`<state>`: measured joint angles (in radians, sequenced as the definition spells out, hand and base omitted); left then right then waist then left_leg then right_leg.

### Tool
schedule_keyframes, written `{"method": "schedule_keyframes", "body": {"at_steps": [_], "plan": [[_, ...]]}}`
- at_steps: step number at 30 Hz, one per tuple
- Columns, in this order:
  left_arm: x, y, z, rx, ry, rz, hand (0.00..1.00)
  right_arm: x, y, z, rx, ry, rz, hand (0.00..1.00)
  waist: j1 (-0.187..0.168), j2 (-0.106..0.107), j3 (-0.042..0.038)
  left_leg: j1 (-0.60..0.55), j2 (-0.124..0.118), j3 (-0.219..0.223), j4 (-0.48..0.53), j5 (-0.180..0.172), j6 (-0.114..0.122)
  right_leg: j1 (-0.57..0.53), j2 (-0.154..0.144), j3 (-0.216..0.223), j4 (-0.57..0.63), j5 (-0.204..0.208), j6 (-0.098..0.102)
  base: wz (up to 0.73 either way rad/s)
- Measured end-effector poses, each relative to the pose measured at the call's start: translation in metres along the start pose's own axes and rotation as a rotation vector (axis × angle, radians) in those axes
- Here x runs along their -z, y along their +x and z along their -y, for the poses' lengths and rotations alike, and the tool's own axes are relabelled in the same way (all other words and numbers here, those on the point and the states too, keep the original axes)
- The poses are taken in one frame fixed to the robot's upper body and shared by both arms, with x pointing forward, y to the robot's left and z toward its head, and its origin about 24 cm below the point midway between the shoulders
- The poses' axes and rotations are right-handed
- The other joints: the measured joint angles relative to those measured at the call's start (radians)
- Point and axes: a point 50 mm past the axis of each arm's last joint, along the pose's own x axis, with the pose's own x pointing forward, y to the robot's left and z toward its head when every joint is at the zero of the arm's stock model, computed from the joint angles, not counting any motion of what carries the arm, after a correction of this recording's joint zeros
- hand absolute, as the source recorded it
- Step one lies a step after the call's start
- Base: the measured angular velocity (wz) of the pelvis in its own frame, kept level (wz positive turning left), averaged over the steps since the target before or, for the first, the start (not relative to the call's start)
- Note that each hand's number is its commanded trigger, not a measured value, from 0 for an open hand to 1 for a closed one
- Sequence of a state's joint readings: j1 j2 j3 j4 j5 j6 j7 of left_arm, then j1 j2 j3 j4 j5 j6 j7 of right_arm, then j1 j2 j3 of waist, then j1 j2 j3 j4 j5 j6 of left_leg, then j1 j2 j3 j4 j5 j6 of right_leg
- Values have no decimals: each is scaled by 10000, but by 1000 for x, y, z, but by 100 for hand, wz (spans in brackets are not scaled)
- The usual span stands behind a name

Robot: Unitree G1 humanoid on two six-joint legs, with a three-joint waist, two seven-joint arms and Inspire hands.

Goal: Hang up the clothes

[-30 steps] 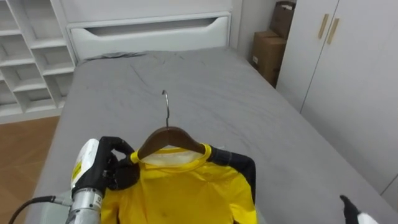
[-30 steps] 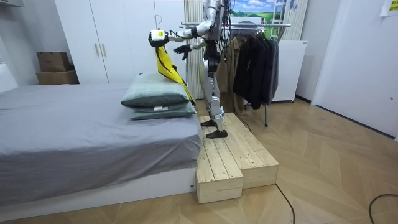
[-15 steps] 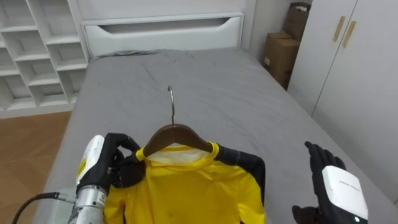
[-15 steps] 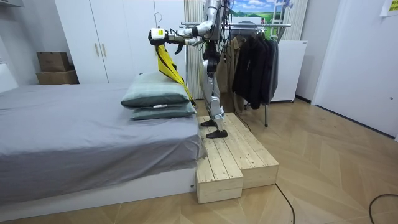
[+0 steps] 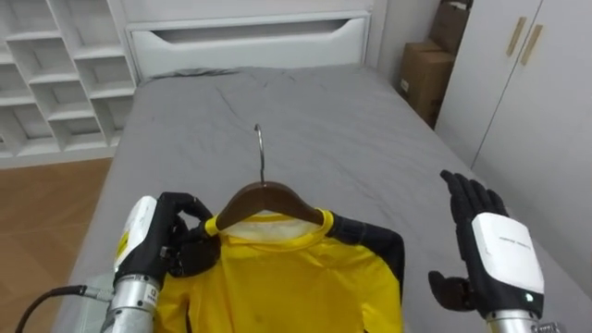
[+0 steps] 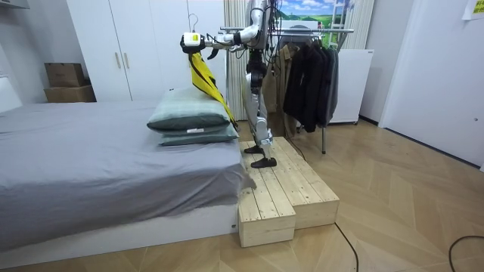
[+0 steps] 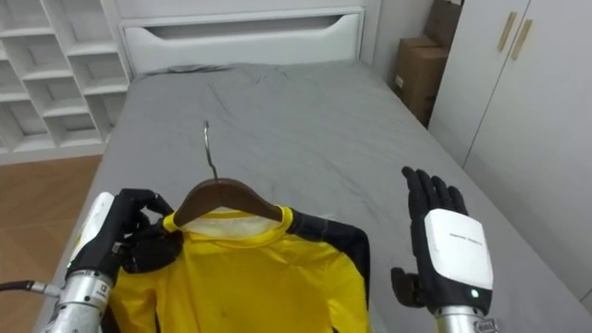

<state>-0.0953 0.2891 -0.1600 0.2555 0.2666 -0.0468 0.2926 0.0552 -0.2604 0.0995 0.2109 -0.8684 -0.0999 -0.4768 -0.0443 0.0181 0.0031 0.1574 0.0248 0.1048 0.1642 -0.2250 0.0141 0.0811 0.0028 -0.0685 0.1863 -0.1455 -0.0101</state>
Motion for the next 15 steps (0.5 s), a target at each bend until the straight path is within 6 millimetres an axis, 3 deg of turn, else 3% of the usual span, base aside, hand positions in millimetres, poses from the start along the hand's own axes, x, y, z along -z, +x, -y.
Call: {"method": "schedule_keyframes", "body": {"at_steps": [6, 15], "plan": [[-3, 0, 1, 12, -56, 72, 100, 1, 0, 0, 1, 122, -116, 0, 152, -7, -3, -124, 1, -4, 7, 0, 0, -135, -10, -82, 26, 1, -1, 0], [-29, 2, -3, -86, -450, 1137, 100, -4, 9, 3, 261, 134, 35, 0, 249, -35, 12, -125, 5, -133, 11, 0, 0, -139, -16, -180, 11, 3, -4, 3]]}}
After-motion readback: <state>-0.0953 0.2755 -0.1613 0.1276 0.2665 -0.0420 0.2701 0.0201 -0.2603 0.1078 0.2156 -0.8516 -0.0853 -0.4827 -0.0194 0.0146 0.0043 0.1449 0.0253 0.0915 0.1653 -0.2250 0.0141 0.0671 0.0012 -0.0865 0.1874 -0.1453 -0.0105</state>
